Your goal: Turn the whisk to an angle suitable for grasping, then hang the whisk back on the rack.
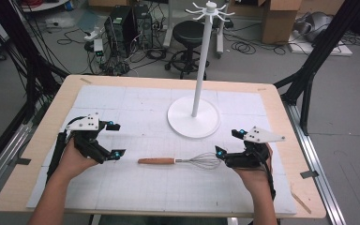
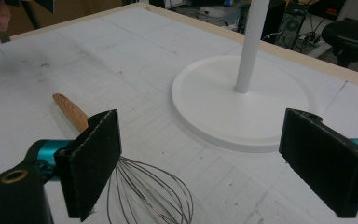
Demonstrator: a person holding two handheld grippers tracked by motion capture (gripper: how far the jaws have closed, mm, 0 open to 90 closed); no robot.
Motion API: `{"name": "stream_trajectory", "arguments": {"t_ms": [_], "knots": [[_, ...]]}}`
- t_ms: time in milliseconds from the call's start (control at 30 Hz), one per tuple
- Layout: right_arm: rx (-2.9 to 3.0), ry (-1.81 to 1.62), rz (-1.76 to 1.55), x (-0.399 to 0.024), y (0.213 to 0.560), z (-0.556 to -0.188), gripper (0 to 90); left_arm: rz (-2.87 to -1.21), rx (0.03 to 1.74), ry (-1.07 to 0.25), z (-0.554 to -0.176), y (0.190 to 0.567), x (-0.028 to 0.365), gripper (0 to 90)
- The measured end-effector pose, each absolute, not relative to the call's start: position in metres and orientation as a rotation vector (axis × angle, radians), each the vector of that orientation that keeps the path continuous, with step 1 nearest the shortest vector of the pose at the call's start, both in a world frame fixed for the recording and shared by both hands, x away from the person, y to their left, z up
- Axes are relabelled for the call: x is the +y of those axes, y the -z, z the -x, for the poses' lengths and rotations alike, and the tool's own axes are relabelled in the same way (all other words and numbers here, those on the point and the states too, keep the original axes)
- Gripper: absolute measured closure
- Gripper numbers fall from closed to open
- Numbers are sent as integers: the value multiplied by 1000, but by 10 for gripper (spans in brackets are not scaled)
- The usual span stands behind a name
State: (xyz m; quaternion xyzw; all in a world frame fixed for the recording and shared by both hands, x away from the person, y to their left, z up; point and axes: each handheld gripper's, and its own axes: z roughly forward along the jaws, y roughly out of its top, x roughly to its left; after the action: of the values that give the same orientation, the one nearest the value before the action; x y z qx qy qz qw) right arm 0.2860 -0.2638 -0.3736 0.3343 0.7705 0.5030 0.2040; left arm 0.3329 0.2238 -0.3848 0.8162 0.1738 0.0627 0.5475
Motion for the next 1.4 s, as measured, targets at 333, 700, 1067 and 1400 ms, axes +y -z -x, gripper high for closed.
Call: {"name": "stream_trajectory", "arguments": {"t_ms": [333,700,1067,1400], "knots": [[2153,-1400,-930,-263,375,-285,116,-1930,397,-158,-331,383,223,16],[2161,-1393,-922,-261,372,-285,116,-1913,416,-167,-333,382,227,16],[2207,-1383,-859,-250,366,-287,116,-1906,438,-176,-334,383,231,16],[2345,-1326,-761,-218,352,-309,150,-1906,449,-180,-337,384,233,16]]}}
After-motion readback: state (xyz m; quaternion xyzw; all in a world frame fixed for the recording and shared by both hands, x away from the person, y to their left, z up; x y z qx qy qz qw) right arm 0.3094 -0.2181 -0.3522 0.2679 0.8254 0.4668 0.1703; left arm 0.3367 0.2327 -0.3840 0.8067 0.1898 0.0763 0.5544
